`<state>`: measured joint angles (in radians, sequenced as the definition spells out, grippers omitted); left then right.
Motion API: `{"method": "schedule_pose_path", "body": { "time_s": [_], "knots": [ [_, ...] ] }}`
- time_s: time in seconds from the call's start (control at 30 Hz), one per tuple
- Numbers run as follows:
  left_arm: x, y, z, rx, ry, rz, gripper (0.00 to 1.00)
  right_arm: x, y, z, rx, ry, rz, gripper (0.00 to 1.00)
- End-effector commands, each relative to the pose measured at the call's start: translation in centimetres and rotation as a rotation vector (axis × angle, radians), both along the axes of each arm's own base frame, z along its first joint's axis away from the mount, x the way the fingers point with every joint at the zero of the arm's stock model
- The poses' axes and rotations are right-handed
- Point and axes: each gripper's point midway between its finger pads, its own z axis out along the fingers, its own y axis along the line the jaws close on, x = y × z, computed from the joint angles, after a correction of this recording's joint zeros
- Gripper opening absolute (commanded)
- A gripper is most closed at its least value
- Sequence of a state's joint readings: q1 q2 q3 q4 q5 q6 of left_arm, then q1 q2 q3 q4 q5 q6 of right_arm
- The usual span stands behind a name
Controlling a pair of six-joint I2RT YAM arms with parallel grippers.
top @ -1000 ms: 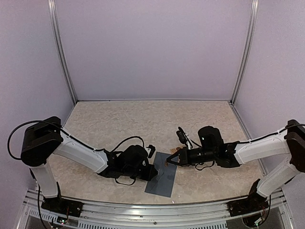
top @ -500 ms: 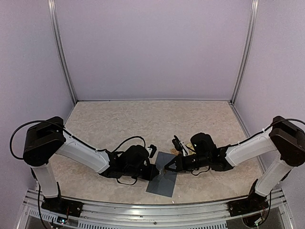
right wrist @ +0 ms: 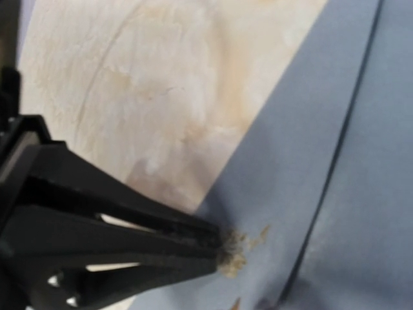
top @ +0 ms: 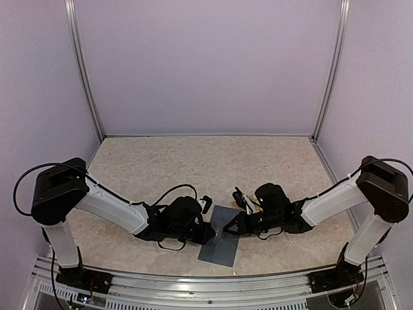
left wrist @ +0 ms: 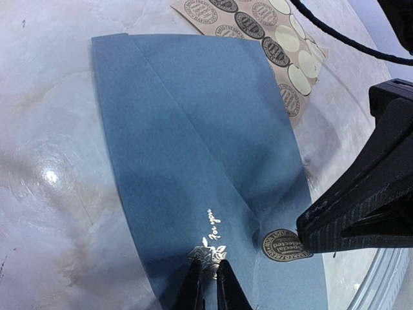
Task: Place the letter into the envelope and seal it
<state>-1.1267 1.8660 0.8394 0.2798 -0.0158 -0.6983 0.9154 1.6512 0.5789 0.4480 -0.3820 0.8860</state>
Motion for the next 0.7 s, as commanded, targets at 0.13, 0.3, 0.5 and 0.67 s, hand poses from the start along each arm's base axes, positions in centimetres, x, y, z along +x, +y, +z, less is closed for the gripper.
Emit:
{"method": "schedule_pose_path", "body": {
  "time_s": [0.13,0.3,0.5,0.67],
  "knots": [
    [-0.69,0.44,-1.89,0.062,0.027,-0.017,0.08,0.52,0.85,-0.04,0.000,-0.033,0.000,0.00],
    [-0.63,0.42,-2.00,0.064,0.029,-0.016,0.07,0.67,1.03,0.21,0.013,-0.036,-0.004,0.00],
    [-0.62,0.36,-2.02,0.064,0.029,-0.017,0.07,0.88,0.89,0.16,0.005,-0.045,-0.016,0.00],
    [-0.63,0.46,-2.09,0.068,0.028,-0.015,0.07,1.00,0.64,-0.51,-0.017,-0.035,-0.030,0.00]
  ]
}}
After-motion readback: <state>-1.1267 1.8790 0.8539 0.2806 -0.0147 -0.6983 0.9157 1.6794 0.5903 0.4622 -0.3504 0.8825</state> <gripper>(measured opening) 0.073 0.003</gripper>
